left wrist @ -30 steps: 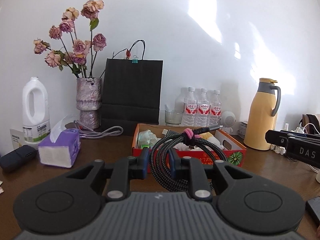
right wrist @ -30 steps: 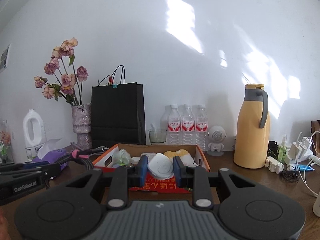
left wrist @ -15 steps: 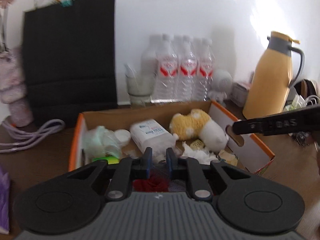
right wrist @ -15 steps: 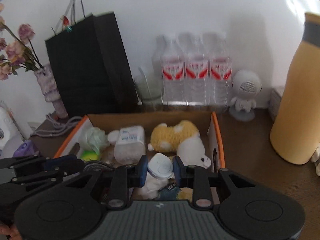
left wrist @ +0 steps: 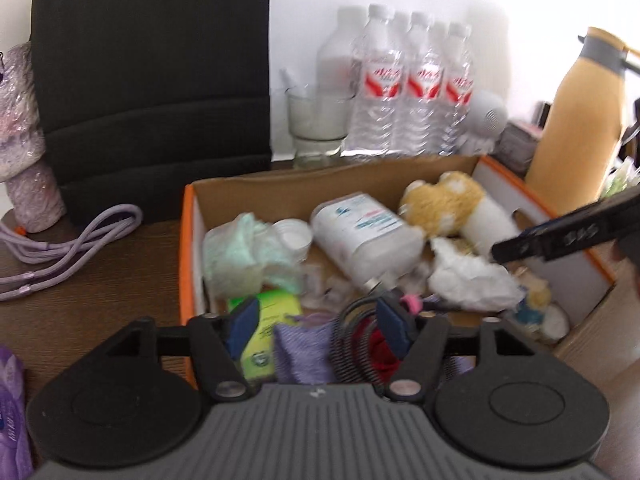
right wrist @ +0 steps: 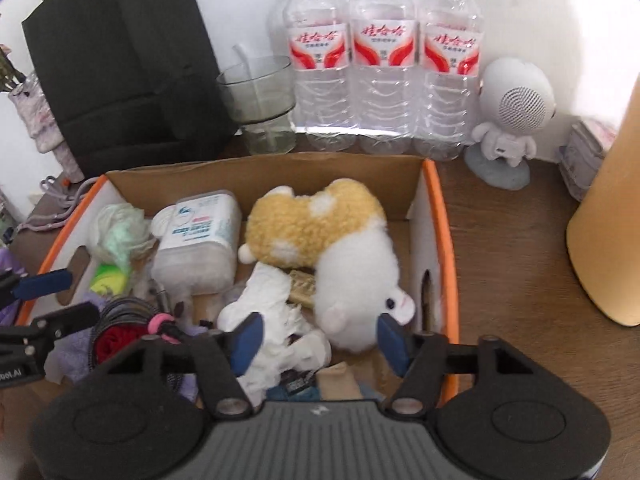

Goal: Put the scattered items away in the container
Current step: 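Carry the cable and white case into the box and open both tools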

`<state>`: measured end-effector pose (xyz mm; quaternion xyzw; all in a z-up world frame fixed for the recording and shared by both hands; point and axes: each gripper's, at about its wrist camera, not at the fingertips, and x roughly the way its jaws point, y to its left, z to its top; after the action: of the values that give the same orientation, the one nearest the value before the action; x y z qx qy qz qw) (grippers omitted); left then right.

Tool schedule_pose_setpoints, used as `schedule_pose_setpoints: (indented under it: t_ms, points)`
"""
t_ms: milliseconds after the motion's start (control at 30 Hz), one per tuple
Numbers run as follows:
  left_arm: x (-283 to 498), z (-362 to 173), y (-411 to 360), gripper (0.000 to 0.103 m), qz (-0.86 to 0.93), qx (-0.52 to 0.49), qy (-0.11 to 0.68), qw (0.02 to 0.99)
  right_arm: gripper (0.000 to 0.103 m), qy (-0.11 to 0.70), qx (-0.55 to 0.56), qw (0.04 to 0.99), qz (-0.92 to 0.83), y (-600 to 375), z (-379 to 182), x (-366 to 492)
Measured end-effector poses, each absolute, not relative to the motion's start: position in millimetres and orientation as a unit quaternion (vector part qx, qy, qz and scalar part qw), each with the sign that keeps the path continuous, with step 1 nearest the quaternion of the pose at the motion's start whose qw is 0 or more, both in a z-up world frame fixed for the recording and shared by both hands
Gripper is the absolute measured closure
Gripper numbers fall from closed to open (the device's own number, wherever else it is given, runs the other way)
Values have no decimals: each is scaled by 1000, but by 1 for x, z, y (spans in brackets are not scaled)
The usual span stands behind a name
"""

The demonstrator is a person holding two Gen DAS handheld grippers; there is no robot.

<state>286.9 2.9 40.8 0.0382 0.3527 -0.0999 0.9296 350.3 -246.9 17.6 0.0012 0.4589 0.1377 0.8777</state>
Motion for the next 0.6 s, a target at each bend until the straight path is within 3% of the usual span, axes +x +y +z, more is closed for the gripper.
schedule_pose_setpoints:
  t_ms: [67,267,367,600]
  points:
    - [284,36,0,27,-93,64,340,934,28,444,4,884,143,-247,17,348]
    - [279,30,-6,26,-86,102,329,935,24,458,-48,879,123,-229,12,341]
    - [280,32,-6,26,-86,95,336,933,19,461,-57,877,127,-226,10,327]
    - [269,53,-3,25,-78,37,350,933,18,492,-25,863,111,-227,13,310]
